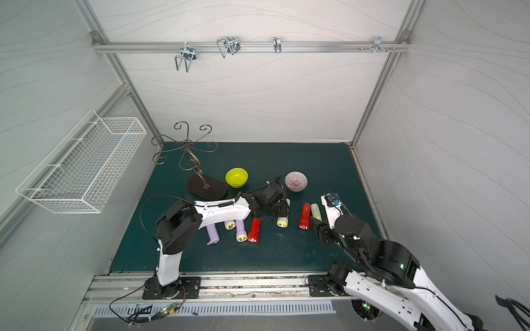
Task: Close the plug at the bottom of the flashlight
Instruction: Place the flashlight at the center of the board.
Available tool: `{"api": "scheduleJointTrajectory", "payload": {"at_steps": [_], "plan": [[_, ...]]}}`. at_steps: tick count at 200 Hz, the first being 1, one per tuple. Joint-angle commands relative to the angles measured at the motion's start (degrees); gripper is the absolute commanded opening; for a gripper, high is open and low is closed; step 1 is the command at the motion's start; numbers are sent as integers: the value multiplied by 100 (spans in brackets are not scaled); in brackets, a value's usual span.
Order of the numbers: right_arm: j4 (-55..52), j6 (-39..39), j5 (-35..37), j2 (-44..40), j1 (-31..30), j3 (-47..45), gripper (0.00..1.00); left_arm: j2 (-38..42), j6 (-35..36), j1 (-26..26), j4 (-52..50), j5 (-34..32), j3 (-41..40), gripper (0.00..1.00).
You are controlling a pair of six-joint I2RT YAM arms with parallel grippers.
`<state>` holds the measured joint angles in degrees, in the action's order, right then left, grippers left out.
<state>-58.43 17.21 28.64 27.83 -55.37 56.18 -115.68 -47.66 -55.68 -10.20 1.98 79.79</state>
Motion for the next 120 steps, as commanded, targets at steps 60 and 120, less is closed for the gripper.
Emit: {"api": "scheduleJointTrajectory", "payload": {"at_steps": [60,120], "plan": [[254,43,-326,-1,53,-284,59,115,-372,-70,623,-47,65,0],[770,172,-2037,660,840,-348,62,1155,-751,433,1824,444,-1095,0]]}}
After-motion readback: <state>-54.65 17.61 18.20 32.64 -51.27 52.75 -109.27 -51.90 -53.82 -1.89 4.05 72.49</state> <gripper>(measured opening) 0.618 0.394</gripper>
